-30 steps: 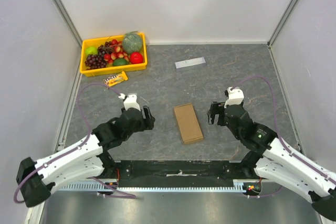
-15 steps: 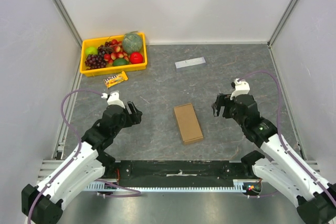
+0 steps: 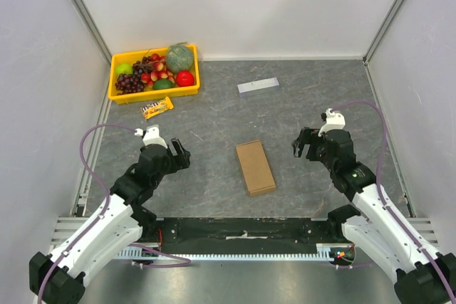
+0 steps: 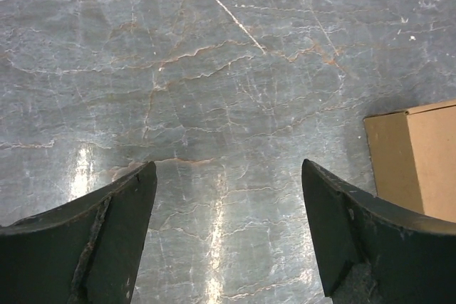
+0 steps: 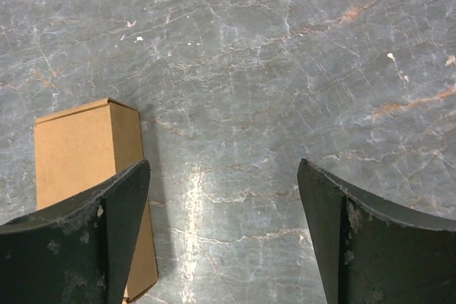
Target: Fold the paper box
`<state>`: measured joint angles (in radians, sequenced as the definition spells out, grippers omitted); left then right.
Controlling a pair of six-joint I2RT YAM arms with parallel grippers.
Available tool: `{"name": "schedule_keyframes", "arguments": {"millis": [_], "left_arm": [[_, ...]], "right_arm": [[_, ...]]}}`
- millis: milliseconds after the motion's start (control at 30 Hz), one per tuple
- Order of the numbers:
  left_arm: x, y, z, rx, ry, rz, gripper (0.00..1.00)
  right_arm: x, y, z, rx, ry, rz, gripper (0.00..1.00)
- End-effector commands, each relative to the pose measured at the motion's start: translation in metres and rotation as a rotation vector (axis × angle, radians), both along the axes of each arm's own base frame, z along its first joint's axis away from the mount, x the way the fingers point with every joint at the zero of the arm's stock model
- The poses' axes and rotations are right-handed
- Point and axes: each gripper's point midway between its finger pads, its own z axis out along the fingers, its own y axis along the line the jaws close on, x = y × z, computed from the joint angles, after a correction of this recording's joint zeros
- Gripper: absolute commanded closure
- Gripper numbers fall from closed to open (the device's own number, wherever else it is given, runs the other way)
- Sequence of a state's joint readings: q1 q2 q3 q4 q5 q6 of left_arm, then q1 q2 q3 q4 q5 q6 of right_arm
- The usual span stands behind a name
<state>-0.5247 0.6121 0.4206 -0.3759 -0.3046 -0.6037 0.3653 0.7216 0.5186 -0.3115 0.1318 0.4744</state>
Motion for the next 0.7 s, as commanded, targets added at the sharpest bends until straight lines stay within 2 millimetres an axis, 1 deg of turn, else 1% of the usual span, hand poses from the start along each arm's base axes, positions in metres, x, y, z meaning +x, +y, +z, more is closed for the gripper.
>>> {"name": "schedule_keyframes", "arguments": {"millis": [0, 67, 200, 233, 267, 367, 500, 567, 667], "left_arm": [[0.007, 0.003, 0.018, -0.005, -0.045, 0.027, 0.12], [0.007, 0.000, 0.020, -0.015, -0.054, 0.014, 0.12], [0.006, -0.004, 0.023, -0.033, -0.059, -0.013, 0.12], [0.005, -0.005, 0.022, -0.034, -0.055, -0.018, 0.12], [0.004, -0.005, 0.022, -0.033, -0.054, -0.017, 0.12], [0.003, -0.005, 0.023, -0.038, -0.055, -0.020, 0.12], [0.001, -0.003, 0.022, -0.039, -0.059, -0.019, 0.12], [0.001, -0.003, 0.023, -0.038, -0.066, -0.018, 0.12], [0.001, -0.002, 0.022, -0.038, -0.066, -0.010, 0.13]], "right_arm": [[0.017, 0.019, 0.019, 0.026, -0.095, 0.090, 0.07], [0.024, 0.030, 0.025, 0.057, -0.113, 0.126, 0.07], [0.045, 0.039, 0.032, 0.066, -0.144, 0.135, 0.04], [0.048, 0.038, 0.029, 0.054, -0.137, 0.126, 0.02], [0.056, 0.037, 0.037, 0.046, -0.178, 0.117, 0.02], [0.066, 0.028, 0.049, 0.011, -0.264, 0.078, 0.02], [0.067, 0.012, 0.066, -0.029, -0.361, 0.017, 0.02], [0.064, 0.005, 0.068, -0.057, -0.370, 0.003, 0.02], [0.057, 0.001, 0.065, -0.074, -0.358, 0.004, 0.02]]}}
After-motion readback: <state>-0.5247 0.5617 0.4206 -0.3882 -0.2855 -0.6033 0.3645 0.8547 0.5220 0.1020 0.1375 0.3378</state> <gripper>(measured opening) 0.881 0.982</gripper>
